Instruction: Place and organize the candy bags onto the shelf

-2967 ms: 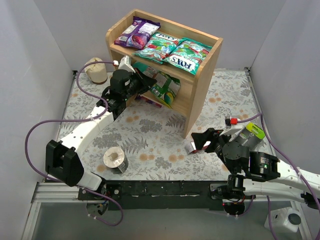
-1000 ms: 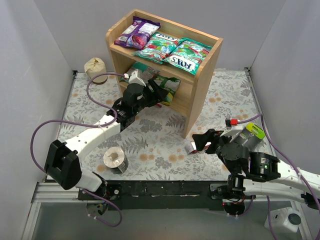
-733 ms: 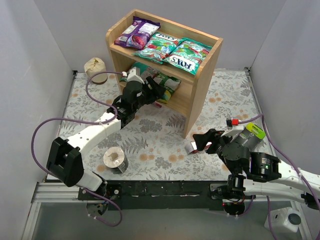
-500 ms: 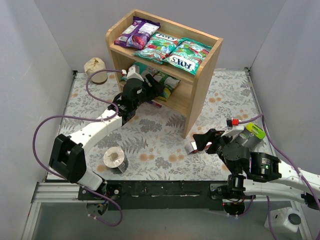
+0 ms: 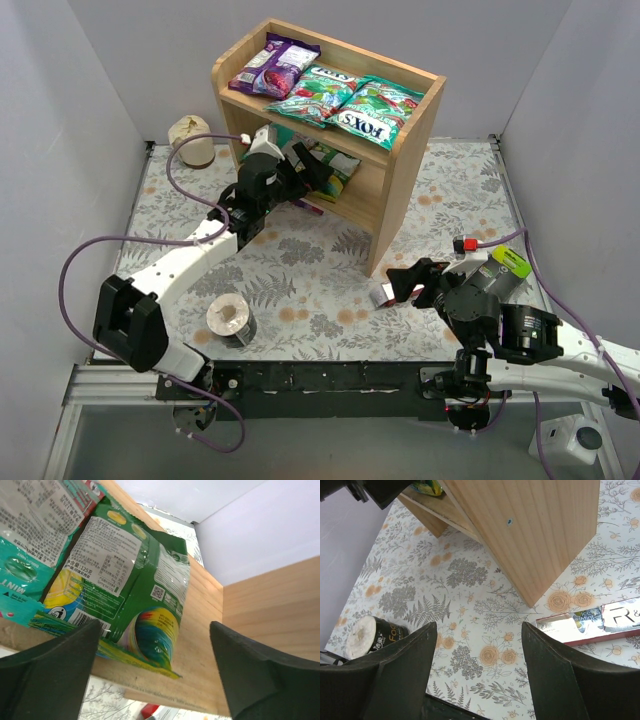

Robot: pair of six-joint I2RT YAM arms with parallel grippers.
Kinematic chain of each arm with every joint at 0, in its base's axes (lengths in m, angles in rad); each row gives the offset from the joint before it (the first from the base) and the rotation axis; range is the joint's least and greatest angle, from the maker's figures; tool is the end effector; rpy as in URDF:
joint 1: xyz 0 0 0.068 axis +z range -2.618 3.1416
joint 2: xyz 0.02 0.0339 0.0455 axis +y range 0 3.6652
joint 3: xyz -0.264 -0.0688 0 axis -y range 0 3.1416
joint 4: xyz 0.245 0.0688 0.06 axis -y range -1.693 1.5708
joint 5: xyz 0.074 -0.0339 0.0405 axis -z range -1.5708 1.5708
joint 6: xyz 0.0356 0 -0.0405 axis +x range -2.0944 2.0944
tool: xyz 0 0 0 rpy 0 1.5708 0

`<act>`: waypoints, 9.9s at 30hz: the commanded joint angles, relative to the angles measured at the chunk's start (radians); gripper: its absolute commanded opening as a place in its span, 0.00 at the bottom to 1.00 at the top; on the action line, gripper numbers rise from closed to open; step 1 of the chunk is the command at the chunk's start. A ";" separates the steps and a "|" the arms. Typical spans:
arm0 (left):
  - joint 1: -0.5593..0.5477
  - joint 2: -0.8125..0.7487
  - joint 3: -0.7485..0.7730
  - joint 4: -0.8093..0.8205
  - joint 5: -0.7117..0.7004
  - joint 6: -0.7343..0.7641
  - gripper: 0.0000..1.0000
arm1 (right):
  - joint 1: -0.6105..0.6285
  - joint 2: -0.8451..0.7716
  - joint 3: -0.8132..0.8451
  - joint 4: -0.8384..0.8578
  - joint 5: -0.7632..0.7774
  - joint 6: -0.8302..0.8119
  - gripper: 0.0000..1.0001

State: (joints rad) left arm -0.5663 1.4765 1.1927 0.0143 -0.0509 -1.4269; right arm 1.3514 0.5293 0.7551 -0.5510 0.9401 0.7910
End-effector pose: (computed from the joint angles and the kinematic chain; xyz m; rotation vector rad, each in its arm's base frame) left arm 0.2986 -0.1877 0.3362 -0.8975 1.8596 -1.2910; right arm 0.0515 0.0987 0.3298 0.1258 1.8034 0.6572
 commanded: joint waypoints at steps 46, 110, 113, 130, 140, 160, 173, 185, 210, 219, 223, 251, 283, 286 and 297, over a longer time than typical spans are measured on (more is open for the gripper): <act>0.189 -0.026 -0.495 0.145 -0.008 -0.365 0.98 | 0.005 -0.018 0.023 -0.055 0.029 0.065 0.96; -0.037 0.786 -0.153 0.585 -0.417 -1.376 0.31 | 0.005 -0.153 0.108 -0.260 0.071 0.097 0.88; -0.041 0.801 -0.140 0.570 -0.428 -1.382 0.14 | 0.006 -0.147 0.133 -0.286 0.075 0.097 0.88; -0.046 0.677 -0.241 0.507 -0.314 -1.134 0.00 | 0.006 -0.129 0.113 -0.259 0.072 0.097 0.86; -0.063 0.411 -0.487 0.502 -0.029 -0.761 0.00 | 0.005 -0.094 0.086 -0.158 0.049 0.063 0.86; -0.141 -0.251 -0.687 -0.048 -0.052 -0.369 0.80 | 0.005 -0.055 0.053 -0.060 0.042 0.027 0.88; 0.012 -0.101 -0.743 0.150 0.081 -0.449 0.77 | 0.005 -0.081 0.038 -0.066 0.019 0.039 0.88; 0.057 0.205 -0.705 0.314 0.146 -0.484 0.71 | 0.005 -0.069 0.056 -0.075 0.028 0.042 0.87; 0.063 0.347 -0.628 0.300 0.014 -0.340 0.82 | 0.005 -0.061 0.072 -0.090 0.035 0.047 0.86; 0.063 0.475 -0.601 0.391 0.102 -0.405 0.68 | 0.005 -0.069 0.081 -0.115 0.034 0.059 0.84; 0.063 0.498 -0.594 0.380 0.103 -0.389 0.54 | 0.005 -0.071 0.082 -0.122 0.035 0.063 0.83; 0.060 -0.143 -0.513 -0.115 0.049 -0.060 0.00 | 0.005 0.000 0.061 -0.066 -0.013 0.036 0.85; 0.055 -0.444 0.177 -0.341 0.822 0.016 0.00 | 0.005 0.166 0.023 0.655 -0.534 -0.601 0.98; 0.055 -0.452 0.192 -0.320 0.859 -0.010 0.00 | 0.005 0.158 0.013 0.716 -0.535 -0.636 0.98; 0.055 -0.504 0.143 -0.136 1.033 -0.145 0.00 | 0.005 0.136 0.049 0.767 -0.597 -0.786 0.98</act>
State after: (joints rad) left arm -0.5095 1.0241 1.3476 -0.2596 0.8799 -1.4891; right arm 1.3514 0.6727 0.7692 0.1368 0.3824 0.0868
